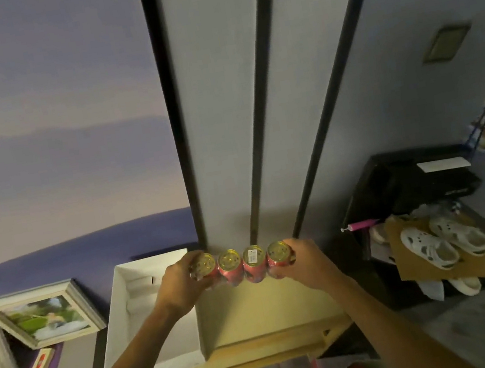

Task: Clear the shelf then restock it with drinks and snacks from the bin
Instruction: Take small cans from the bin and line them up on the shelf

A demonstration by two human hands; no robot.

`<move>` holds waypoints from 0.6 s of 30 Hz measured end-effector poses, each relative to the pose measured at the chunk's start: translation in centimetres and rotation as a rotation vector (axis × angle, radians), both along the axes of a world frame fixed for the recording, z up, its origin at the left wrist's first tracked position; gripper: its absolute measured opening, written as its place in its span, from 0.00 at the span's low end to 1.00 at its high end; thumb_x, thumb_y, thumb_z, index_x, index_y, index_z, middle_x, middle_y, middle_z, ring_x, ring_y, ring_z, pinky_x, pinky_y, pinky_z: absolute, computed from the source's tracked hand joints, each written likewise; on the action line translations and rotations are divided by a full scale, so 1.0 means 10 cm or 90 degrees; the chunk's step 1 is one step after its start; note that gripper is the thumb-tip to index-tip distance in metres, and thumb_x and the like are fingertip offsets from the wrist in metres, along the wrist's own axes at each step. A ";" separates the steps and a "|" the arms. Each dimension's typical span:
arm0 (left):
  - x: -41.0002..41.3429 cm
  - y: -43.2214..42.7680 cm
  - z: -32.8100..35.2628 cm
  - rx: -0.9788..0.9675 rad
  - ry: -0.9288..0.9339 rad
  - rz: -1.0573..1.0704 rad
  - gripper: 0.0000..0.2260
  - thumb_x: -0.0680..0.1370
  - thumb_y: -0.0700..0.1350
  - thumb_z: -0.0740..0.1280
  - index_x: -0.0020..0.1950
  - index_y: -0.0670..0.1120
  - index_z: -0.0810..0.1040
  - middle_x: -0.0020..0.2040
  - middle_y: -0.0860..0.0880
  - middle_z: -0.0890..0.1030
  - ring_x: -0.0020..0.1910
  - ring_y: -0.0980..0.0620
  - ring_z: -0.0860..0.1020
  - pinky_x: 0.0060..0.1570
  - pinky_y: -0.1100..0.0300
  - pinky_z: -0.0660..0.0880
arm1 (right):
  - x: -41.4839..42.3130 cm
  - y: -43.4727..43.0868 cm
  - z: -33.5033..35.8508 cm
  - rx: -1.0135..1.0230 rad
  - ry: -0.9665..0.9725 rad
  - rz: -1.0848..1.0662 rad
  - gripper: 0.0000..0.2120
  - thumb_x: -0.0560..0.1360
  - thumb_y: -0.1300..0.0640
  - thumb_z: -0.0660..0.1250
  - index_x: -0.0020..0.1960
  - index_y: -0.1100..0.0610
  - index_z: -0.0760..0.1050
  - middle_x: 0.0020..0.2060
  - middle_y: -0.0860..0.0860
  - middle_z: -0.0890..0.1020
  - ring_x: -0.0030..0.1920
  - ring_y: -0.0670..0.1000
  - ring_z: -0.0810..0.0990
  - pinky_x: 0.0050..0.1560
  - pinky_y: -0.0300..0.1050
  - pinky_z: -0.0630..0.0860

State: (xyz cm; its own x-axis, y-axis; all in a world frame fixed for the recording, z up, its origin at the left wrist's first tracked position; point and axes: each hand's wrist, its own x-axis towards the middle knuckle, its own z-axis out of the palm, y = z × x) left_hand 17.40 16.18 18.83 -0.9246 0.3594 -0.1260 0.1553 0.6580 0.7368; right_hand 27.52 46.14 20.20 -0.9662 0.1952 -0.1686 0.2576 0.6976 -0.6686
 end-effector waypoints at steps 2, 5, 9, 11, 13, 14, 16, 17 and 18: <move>-0.12 0.15 -0.24 -0.006 -0.016 0.026 0.27 0.70 0.49 0.83 0.66 0.53 0.78 0.53 0.54 0.83 0.51 0.51 0.82 0.49 0.59 0.77 | -0.18 0.06 -0.21 0.001 -0.010 -0.002 0.20 0.68 0.44 0.81 0.56 0.46 0.81 0.44 0.42 0.86 0.44 0.40 0.85 0.48 0.42 0.84; -0.30 0.35 -0.67 -0.027 -0.056 0.066 0.24 0.72 0.47 0.82 0.64 0.52 0.79 0.53 0.52 0.84 0.50 0.50 0.82 0.50 0.57 0.78 | -0.46 0.12 -0.59 -0.010 -0.031 0.016 0.20 0.70 0.47 0.81 0.58 0.48 0.80 0.45 0.42 0.86 0.46 0.40 0.84 0.48 0.39 0.81; -0.51 0.49 -1.35 -0.080 -0.086 0.123 0.18 0.75 0.45 0.79 0.60 0.54 0.77 0.52 0.50 0.85 0.50 0.47 0.84 0.52 0.49 0.83 | -0.83 0.20 -1.23 -0.011 -0.051 0.033 0.22 0.69 0.46 0.81 0.60 0.50 0.80 0.48 0.45 0.85 0.47 0.45 0.83 0.48 0.43 0.81; -0.59 0.53 -1.65 -0.114 -0.087 0.146 0.17 0.77 0.46 0.77 0.61 0.53 0.75 0.53 0.49 0.85 0.50 0.46 0.84 0.52 0.48 0.83 | -0.99 0.23 -1.55 -0.009 -0.059 0.044 0.21 0.69 0.45 0.81 0.58 0.51 0.80 0.48 0.46 0.85 0.47 0.47 0.83 0.45 0.44 0.80; -0.65 0.58 -1.90 -0.163 -0.075 0.154 0.16 0.79 0.46 0.75 0.63 0.50 0.74 0.56 0.47 0.83 0.52 0.46 0.83 0.53 0.49 0.82 | -1.10 0.24 -1.85 -0.009 -0.074 0.051 0.21 0.69 0.45 0.80 0.57 0.51 0.80 0.47 0.47 0.85 0.47 0.49 0.83 0.43 0.43 0.78; -0.67 0.60 -2.02 -0.190 -0.080 0.153 0.16 0.80 0.45 0.73 0.65 0.48 0.73 0.59 0.45 0.81 0.54 0.45 0.82 0.54 0.50 0.81 | -1.14 0.23 -2.00 -0.007 -0.080 0.053 0.21 0.70 0.45 0.80 0.58 0.51 0.79 0.48 0.48 0.85 0.47 0.50 0.83 0.42 0.43 0.77; -0.69 0.64 -2.19 -0.236 -0.112 0.152 0.17 0.81 0.44 0.71 0.67 0.46 0.72 0.63 0.43 0.79 0.58 0.43 0.81 0.58 0.49 0.80 | -1.18 0.20 -2.24 0.000 -0.093 0.056 0.23 0.70 0.44 0.80 0.59 0.52 0.79 0.51 0.51 0.85 0.51 0.53 0.83 0.44 0.42 0.75; -0.71 0.66 -2.24 -0.254 -0.133 0.153 0.17 0.82 0.44 0.69 0.68 0.45 0.71 0.65 0.41 0.78 0.60 0.41 0.80 0.60 0.48 0.79 | -1.19 0.19 -2.35 0.003 -0.105 0.057 0.23 0.70 0.44 0.80 0.60 0.51 0.79 0.53 0.52 0.85 0.53 0.54 0.83 0.46 0.43 0.76; -0.72 0.68 -2.26 -0.268 -0.148 0.155 0.16 0.83 0.45 0.66 0.70 0.44 0.70 0.67 0.40 0.77 0.63 0.39 0.79 0.63 0.46 0.78 | -1.18 0.17 -2.44 0.004 -0.118 0.061 0.24 0.70 0.43 0.79 0.61 0.51 0.78 0.54 0.52 0.84 0.55 0.54 0.83 0.47 0.43 0.76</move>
State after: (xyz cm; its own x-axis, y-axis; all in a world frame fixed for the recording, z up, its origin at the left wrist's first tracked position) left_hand 10.23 22.97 -3.80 -0.9052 0.0124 -0.4249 -0.1743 0.9008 0.3977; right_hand 15.68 47.81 -4.22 -0.9329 0.1059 -0.3443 0.3084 0.7287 -0.6115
